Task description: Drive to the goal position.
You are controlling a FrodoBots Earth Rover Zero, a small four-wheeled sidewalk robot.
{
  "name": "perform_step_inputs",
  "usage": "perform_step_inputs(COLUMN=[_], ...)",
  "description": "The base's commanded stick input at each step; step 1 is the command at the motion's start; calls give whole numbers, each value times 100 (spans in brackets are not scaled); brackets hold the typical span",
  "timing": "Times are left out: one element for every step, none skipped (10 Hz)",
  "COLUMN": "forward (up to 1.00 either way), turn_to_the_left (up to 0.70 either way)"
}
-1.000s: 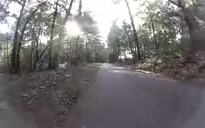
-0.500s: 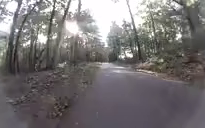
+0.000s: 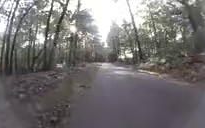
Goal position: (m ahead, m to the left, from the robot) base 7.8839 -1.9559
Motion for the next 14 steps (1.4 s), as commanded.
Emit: perform_step_inputs(forward=[70,70,70,70,70,70,70,70,70,70,70,70,70,70], turn_to_the_left=[-1,0,10,14,8,4,0,-1,-1,-1,-1,-1,-28,-32])
